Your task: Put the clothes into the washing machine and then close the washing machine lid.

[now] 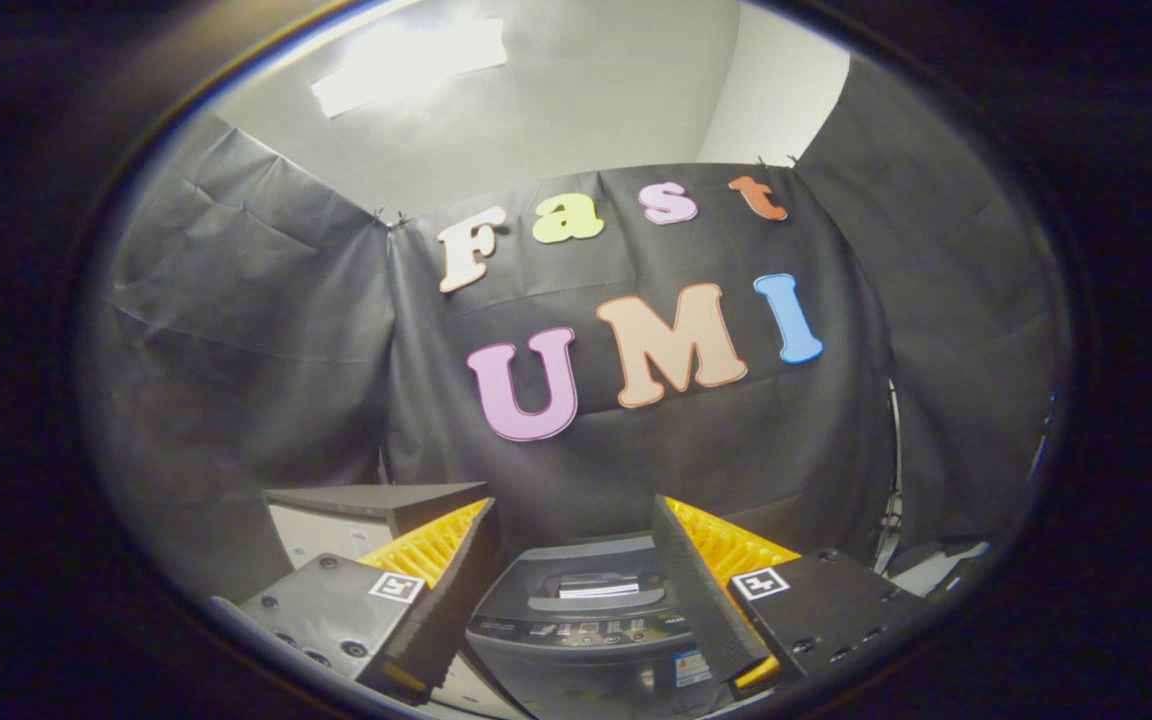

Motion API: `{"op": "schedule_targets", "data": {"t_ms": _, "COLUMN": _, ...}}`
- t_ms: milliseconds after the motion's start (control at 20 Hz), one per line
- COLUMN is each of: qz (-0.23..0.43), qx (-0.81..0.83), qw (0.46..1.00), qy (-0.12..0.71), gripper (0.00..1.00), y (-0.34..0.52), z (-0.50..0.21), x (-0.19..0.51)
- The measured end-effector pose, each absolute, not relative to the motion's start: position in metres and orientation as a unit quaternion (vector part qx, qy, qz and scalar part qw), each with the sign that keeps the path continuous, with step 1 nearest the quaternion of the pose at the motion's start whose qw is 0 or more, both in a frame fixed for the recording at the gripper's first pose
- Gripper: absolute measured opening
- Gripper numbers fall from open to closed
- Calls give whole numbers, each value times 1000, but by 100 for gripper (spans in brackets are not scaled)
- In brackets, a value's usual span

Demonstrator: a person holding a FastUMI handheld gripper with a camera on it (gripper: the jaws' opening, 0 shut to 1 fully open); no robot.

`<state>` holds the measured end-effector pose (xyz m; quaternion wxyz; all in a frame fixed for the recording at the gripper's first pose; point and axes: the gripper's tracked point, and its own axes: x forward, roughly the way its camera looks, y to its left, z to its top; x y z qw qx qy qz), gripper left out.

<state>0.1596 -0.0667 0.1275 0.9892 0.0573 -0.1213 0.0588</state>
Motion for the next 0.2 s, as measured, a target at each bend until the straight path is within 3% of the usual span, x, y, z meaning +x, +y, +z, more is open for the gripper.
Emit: {"op": "schedule_targets", "data": {"t_ms": 200, "qz": 62, "qx": 53, "qw": 992, "qy": -97, "gripper": 96, "y": -63, "z": 115, "x": 167}}
